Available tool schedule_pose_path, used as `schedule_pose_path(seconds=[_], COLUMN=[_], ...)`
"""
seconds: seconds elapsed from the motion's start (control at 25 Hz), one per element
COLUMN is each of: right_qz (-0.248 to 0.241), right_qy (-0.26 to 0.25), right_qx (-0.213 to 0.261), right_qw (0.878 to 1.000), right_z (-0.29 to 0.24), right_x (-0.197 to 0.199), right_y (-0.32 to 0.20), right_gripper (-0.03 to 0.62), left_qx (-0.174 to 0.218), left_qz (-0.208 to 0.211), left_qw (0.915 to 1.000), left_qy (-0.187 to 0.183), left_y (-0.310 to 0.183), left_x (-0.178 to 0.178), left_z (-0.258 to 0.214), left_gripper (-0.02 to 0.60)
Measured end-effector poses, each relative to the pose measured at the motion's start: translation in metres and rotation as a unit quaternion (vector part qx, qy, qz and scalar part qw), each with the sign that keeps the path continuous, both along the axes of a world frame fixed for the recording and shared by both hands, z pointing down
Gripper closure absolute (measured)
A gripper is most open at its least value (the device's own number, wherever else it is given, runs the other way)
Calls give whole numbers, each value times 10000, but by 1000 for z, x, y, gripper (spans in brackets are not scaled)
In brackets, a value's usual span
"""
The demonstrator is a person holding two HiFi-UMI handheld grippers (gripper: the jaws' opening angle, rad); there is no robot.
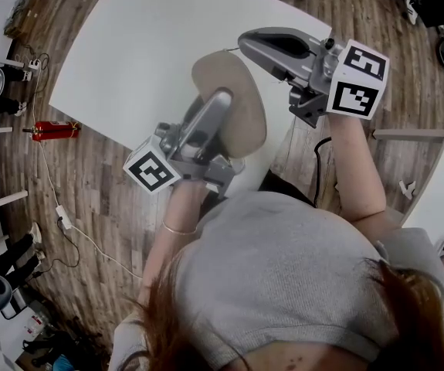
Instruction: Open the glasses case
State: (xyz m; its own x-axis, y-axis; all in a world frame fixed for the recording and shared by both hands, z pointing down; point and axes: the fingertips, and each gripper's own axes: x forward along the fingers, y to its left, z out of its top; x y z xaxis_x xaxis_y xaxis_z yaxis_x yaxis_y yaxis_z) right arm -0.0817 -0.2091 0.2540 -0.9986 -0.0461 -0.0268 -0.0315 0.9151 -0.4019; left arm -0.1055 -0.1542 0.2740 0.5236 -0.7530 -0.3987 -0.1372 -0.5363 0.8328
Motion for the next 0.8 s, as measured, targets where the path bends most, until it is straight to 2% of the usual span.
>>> schedule_pose_path(seconds=[0.64, 0.8], right_qz=[41, 84], right_qy=[66, 31], right_qx=[199, 355], right_qw=[9998, 9993], right_z=[-2, -3], right_x=[1, 19], right_y=[2, 10], right_gripper=[591, 591], left_qx=[-106, -59], left_qz=[-36, 49], left_qw=[9999, 9999], left_qy=[82, 155], left_y=[-4, 2], left_x=[-9, 7], left_z=[0, -2], left_gripper=[256, 256])
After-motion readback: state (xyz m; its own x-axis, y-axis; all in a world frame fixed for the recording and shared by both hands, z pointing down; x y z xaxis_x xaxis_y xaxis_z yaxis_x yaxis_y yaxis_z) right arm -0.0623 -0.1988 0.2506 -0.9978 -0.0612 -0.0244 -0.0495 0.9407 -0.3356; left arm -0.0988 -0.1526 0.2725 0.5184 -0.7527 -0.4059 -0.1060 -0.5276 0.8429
